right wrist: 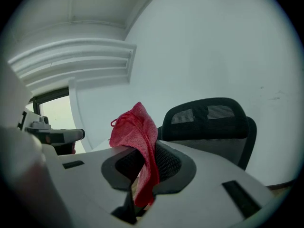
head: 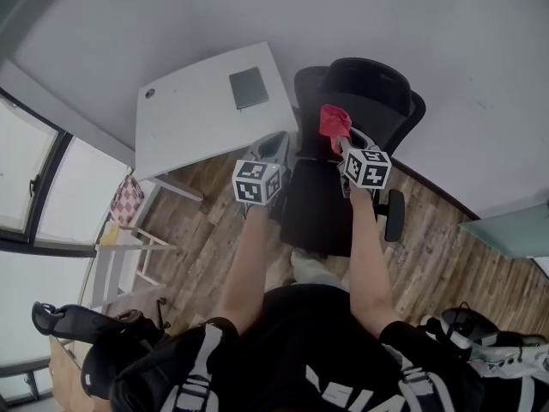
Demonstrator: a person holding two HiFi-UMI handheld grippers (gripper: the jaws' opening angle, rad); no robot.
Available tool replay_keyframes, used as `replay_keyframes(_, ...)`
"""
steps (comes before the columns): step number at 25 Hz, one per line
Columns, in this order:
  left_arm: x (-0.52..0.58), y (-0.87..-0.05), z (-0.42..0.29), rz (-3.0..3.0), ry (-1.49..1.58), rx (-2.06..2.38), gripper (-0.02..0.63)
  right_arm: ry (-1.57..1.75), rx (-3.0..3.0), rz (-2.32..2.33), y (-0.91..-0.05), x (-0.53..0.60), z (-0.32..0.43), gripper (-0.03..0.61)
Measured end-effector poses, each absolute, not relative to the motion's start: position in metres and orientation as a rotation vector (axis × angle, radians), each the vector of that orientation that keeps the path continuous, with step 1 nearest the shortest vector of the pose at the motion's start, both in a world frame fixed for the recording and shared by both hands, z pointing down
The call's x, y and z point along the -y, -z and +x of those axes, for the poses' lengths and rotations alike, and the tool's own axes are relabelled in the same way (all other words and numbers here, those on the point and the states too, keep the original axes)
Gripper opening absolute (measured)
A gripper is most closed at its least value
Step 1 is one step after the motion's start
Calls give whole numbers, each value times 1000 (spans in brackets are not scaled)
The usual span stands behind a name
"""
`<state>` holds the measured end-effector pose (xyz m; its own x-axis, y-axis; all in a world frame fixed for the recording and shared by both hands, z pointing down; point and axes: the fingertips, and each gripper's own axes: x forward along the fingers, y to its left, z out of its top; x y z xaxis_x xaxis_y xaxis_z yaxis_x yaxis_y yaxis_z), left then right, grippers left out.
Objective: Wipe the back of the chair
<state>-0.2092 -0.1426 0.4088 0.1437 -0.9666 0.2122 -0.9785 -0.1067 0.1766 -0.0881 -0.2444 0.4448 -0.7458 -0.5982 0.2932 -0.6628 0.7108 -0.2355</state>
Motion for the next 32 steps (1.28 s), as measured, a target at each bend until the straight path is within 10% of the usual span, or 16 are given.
replay_keyframes(32,340,-439,-263,2171,-146,1821,25,-625,2637,1006,-492,427,-162,77)
